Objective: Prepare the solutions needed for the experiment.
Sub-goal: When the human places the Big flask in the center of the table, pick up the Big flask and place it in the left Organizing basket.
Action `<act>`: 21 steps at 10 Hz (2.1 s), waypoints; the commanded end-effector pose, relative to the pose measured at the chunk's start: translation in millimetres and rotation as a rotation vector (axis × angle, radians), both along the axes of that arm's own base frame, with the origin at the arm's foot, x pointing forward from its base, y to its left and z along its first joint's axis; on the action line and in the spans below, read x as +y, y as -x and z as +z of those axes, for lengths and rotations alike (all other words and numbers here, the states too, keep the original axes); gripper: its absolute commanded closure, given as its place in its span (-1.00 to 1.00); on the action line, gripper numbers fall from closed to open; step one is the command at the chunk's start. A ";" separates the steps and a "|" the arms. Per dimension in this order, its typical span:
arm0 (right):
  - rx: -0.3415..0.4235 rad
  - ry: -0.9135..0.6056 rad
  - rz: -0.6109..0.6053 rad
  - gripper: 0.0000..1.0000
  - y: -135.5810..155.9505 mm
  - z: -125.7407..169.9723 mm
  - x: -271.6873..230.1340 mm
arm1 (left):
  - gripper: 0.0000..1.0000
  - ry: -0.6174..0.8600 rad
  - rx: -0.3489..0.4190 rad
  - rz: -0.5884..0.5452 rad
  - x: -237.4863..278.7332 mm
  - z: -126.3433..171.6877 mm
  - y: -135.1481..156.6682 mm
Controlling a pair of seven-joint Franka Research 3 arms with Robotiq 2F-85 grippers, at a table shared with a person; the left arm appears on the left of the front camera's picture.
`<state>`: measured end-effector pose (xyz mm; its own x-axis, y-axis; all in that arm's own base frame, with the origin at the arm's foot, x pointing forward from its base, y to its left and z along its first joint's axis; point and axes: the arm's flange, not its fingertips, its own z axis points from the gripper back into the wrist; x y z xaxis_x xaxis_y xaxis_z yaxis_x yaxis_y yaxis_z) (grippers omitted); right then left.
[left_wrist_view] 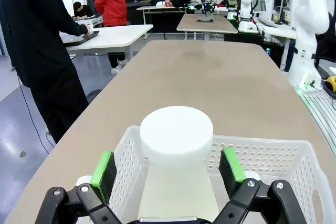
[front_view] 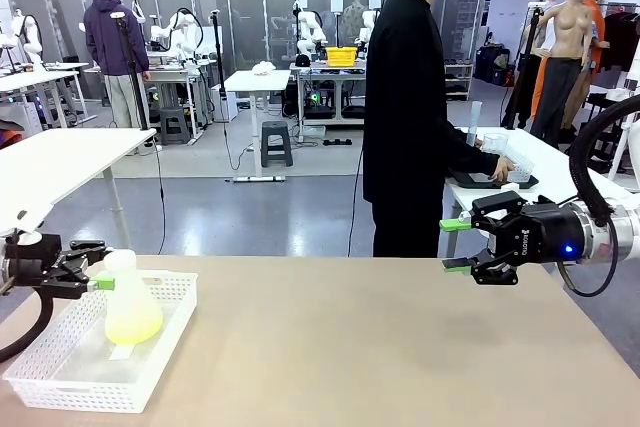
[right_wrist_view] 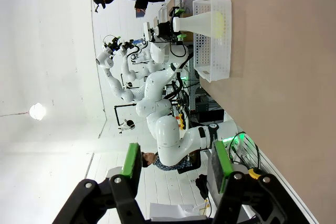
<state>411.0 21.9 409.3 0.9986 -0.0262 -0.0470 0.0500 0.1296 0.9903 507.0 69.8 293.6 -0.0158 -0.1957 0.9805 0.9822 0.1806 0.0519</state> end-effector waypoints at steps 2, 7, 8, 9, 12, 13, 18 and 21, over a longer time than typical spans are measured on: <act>-0.006 -0.007 0.002 -0.37 -0.1 1.6 1.0 | -1.00 -0.005 -0.013 -0.005 -0.7 0.2 1.8; -0.006 -0.007 0.002 -0.37 -0.1 1.6 1.0 | -1.00 -0.005 -0.013 -0.005 -0.7 0.2 1.8; -0.006 -0.007 0.002 -0.37 -0.1 1.6 1.0 | -1.00 -0.005 -0.013 -0.005 -0.7 0.2 1.8; -0.006 -0.007 0.002 -0.37 -0.1 1.6 1.0 | -1.00 -0.005 -0.013 -0.005 -0.7 0.2 1.8; -0.006 -0.007 0.002 -0.37 -0.1 1.6 1.0 | -1.00 -0.027 -0.092 0.016 22.7 29.5 6.0; -0.006 -0.007 0.002 -0.37 -0.1 1.6 1.0 | -1.00 -0.036 -0.108 0.040 33.3 39.5 3.9; -0.006 -0.007 0.002 -0.37 -0.1 1.6 1.0 | -1.00 0.156 0.232 0.051 72.2 95.5 76.7; -0.006 -0.007 0.002 -0.37 -0.1 1.6 1.0 | -1.00 0.221 0.779 -0.073 36.1 126.7 124.9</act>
<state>411.0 22.0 409.3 0.9986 -0.0257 -0.0472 0.0501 0.1294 0.9903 390.2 107.6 405.3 0.5156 0.0265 0.8564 0.8554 0.0421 -0.5163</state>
